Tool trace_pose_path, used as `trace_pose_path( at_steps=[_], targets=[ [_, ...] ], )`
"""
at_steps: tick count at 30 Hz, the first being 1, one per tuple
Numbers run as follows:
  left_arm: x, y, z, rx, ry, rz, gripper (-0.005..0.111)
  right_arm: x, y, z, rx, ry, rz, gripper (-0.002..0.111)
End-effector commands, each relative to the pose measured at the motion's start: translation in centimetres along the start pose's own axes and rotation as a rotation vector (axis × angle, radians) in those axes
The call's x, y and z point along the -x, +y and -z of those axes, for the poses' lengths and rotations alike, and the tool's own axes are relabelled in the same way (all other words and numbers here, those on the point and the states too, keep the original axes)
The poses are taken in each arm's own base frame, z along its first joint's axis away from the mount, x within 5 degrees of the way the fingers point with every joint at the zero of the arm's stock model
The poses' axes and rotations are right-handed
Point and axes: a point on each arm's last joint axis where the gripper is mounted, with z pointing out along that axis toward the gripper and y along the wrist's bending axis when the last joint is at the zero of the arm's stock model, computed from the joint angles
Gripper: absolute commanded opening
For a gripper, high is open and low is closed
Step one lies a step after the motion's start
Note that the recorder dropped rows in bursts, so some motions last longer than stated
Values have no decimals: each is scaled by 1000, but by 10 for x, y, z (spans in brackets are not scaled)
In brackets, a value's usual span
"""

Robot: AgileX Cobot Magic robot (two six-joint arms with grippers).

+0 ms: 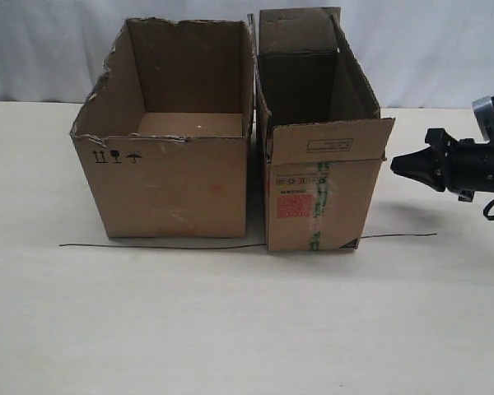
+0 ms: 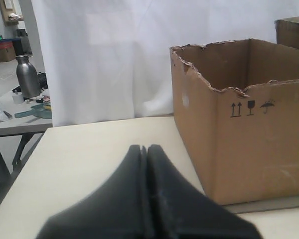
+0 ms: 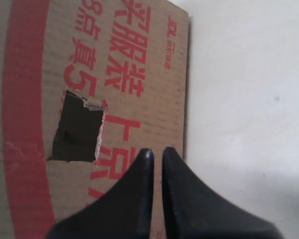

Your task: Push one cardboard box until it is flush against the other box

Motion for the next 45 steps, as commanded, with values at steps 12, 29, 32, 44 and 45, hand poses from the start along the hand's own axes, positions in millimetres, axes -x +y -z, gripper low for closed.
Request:
trace_pose_path(
  at_steps=[12, 29, 32, 44, 45],
  targets=[
    [0, 0, 0, 1, -5, 2, 0, -14, 6, -44, 86, 29, 21, 5],
    [0, 0, 0, 1, -7, 2, 0, -16, 21, -64, 72, 29, 37, 5],
    [0, 0, 0, 1, -7, 2, 0, -7, 22, -52, 64, 3, 53, 5],
    [0, 0, 0, 1, -7, 2, 0, -22, 89, 64, -156, -133, 182, 5],
    [0, 0, 0, 1, -7, 2, 0, -33, 97, 69, -187, -154, 199, 5]
  ],
)
